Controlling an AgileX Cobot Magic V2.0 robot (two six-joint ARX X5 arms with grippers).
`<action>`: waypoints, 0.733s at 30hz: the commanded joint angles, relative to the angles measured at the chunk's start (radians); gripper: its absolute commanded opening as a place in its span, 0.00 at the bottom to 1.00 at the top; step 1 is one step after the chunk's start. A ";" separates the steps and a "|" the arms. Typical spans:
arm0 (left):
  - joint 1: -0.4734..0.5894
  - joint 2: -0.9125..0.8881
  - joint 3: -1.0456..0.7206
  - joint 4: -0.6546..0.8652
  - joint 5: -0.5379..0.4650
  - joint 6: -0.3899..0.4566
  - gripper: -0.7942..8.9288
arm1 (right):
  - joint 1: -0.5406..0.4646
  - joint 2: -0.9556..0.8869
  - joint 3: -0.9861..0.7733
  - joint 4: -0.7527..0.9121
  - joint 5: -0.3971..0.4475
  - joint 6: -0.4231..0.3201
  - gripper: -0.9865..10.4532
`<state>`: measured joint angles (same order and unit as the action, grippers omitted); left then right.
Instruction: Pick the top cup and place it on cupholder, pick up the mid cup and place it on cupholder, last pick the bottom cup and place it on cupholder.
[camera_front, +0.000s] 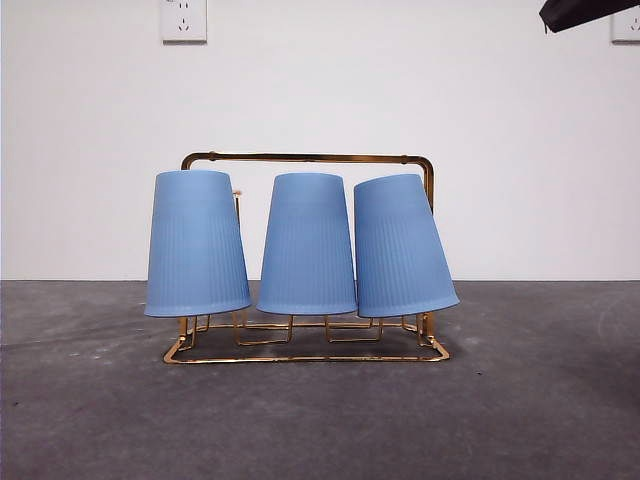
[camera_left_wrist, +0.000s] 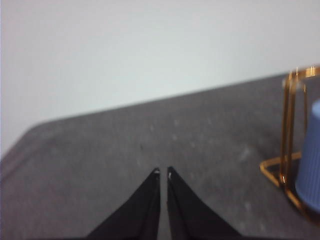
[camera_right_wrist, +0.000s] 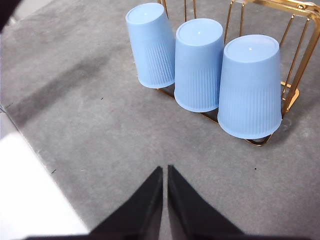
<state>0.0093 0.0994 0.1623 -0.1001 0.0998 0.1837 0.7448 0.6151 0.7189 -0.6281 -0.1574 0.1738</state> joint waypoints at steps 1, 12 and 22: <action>0.003 -0.023 -0.034 0.010 -0.007 -0.012 0.10 | 0.008 0.003 0.011 0.007 0.000 0.009 0.09; 0.003 -0.096 -0.117 -0.021 -0.030 -0.020 0.10 | 0.008 0.003 0.011 0.007 0.000 0.009 0.09; 0.003 -0.096 -0.150 -0.088 -0.060 -0.014 0.10 | 0.008 0.003 0.011 0.007 0.000 0.009 0.09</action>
<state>0.0093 0.0051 0.0326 -0.1799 0.0425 0.1692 0.7444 0.6151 0.7189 -0.6281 -0.1574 0.1738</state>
